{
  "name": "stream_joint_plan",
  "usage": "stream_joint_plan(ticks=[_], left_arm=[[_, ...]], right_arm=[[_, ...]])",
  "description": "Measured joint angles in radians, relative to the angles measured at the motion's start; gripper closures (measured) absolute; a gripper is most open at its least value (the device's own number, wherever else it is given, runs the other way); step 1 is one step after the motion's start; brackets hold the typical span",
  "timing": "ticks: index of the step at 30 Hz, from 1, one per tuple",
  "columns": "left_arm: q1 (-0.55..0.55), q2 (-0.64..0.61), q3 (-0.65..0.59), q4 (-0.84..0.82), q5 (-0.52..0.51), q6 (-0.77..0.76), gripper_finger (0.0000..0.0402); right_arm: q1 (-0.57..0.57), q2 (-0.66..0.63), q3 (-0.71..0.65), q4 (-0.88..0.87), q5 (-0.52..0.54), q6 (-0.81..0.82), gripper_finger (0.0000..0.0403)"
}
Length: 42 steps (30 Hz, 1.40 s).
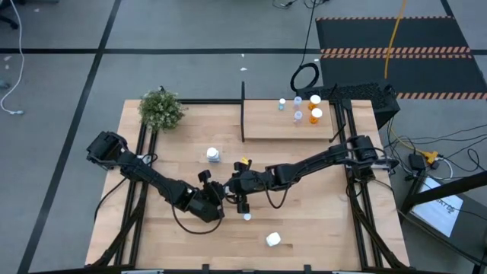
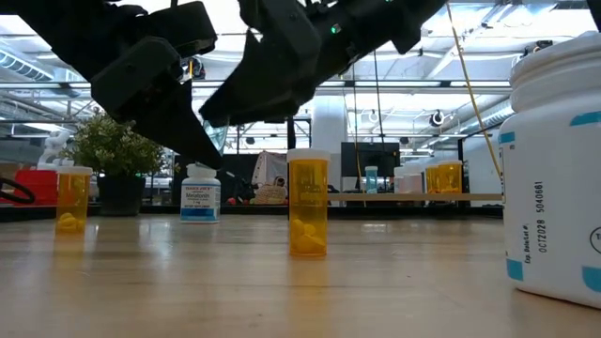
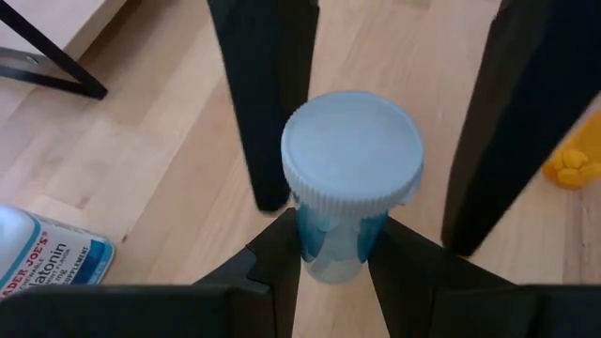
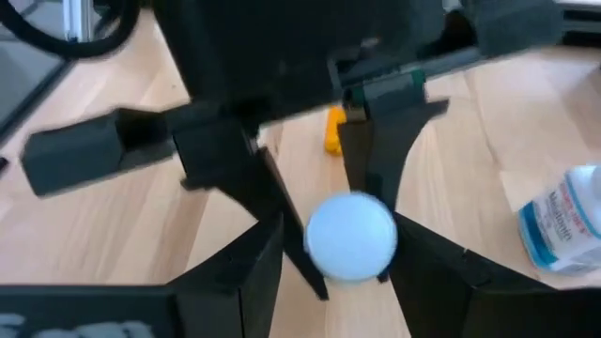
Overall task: Pick and place medicine bottles onto shelf by color
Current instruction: Put the blue pill bottle on the shelf aligned with the other blue pill bottle
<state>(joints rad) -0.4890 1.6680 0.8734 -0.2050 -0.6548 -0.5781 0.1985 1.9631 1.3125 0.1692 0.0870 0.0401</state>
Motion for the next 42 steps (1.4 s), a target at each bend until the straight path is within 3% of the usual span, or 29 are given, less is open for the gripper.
stream_joint_plan(ticks=[18, 30, 34, 42], left_arm=[[0.001, 0.001, 0.0, -0.008, 0.0, -0.006, 0.0286], [-0.001, 0.001, 0.0, -0.007, 0.001, -0.022, 0.0282], [-0.004, 0.001, 0.0, -0.007, 0.0, -0.051, 0.0248], [-0.015, 0.001, 0.0, -0.002, -0.001, -0.078, 0.0122]], right_arm=[[-0.003, -0.022, 0.0, -0.024, -0.005, 0.0, 0.023], [-0.004, -0.022, 0.0, -0.028, -0.006, -0.001, 0.0277], [-0.003, -0.022, 0.0, -0.045, -0.011, -0.004, 0.028], [-0.021, -0.053, 0.0, -0.149, -0.013, -0.002, 0.028]])
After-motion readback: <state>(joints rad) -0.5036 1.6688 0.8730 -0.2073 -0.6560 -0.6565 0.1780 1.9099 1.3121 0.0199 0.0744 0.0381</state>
